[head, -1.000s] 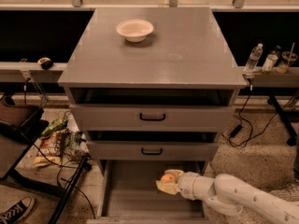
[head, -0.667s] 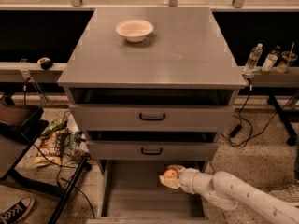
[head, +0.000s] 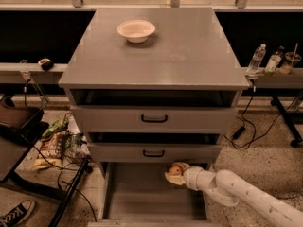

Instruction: Place orange into bottom drawer

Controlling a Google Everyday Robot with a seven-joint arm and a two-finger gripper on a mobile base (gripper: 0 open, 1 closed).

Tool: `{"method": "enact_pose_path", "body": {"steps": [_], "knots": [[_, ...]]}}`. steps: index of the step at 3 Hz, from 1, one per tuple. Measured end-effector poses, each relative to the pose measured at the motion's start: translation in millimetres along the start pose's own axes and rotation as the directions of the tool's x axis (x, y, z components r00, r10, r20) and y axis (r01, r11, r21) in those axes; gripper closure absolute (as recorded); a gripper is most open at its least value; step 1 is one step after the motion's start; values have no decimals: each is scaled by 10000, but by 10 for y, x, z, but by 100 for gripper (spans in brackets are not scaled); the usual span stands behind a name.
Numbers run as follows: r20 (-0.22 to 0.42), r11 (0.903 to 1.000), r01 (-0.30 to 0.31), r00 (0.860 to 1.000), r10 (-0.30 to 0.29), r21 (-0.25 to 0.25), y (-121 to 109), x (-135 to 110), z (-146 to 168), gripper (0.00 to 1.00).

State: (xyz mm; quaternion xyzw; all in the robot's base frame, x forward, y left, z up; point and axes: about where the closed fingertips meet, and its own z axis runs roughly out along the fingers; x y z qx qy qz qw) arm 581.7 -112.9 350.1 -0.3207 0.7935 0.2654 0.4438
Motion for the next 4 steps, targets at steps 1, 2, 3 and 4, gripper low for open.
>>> {"method": "enact_pose_path", "body": {"steps": [1,2,3,4], "knots": [[-274,9986,-405,9988,396,-334,150,354,264,100],[-667,9971,-463,9969,423,-603,260,879,655,100],[-947,9981,7,9955,-65,-608,223,1296,1003,100],[-1196,9976,508,9912,-560,-465,134,1544,1265,100]]}}
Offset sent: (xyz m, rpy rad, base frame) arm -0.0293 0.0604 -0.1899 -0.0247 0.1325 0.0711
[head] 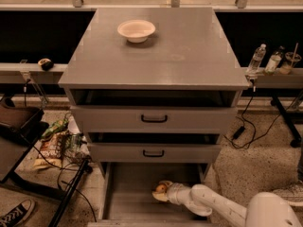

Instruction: Place orange into bottom drawer

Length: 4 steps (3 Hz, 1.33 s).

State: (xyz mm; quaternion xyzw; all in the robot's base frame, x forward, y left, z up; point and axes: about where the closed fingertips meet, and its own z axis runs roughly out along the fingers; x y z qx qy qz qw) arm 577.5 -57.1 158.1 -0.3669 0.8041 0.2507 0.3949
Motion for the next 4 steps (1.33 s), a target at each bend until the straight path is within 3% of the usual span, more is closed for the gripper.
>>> {"method": "enact_pose_path", "body": {"steps": [1,2,3,4], "knots": [[-253,9999,107,9996,-105,51,-36,153,203,100],[-262,9999,114,9996,-113,57,-42,158,221,84],[-262,9999,114,9996,-113,57,-42,158,221,53],[-262,9999,114,9996,-113,56,-42,158,222,29]]}}
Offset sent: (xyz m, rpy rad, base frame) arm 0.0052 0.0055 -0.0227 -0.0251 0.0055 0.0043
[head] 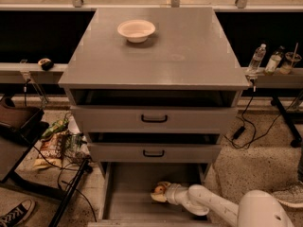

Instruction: Place orange into bottom drawer

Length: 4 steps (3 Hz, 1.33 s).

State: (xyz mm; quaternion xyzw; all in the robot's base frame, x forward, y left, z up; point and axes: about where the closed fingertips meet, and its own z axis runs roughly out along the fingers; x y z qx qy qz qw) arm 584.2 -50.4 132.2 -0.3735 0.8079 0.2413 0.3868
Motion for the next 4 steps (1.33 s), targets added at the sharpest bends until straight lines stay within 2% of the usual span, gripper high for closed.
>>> {"method": "enact_pose_path", "body": {"steps": [1,2,3,4], "knots": [[0,10000,0,10000,0,0,0,0,0,0],[1,10000,1,10000,-1,-2,1,0,-1,0],[-4,9999,112,9999,-112,-128,46,0,-297,0],[-419,9996,264,9988,-266,-64,144,52,-774,0]]}}
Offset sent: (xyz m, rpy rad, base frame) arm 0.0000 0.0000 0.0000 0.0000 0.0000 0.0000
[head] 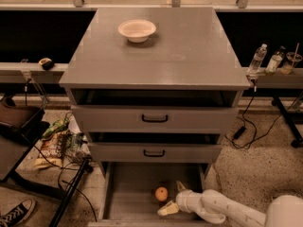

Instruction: Place orange into bottom drawer

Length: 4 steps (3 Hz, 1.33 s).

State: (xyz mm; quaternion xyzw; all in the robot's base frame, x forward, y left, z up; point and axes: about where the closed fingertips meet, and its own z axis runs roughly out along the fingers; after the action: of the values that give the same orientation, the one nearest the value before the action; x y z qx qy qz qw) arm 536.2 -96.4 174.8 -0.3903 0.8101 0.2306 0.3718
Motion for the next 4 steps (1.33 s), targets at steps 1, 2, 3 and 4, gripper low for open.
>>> {"method": "enact_pose_path", "body": {"steps": [1,2,3,4], "knots": [[-566,9997,217,9982,-221,-61,141,87,-736,0],[-1534,9975,616,9859,-661,-340,341,49,-1380,0],[-2557,9951,881,9619,-968,-454,546,-90,-1909,0],[-3662,9938,1114,9246,-1044,-18,793,-380,-2486,0]]}}
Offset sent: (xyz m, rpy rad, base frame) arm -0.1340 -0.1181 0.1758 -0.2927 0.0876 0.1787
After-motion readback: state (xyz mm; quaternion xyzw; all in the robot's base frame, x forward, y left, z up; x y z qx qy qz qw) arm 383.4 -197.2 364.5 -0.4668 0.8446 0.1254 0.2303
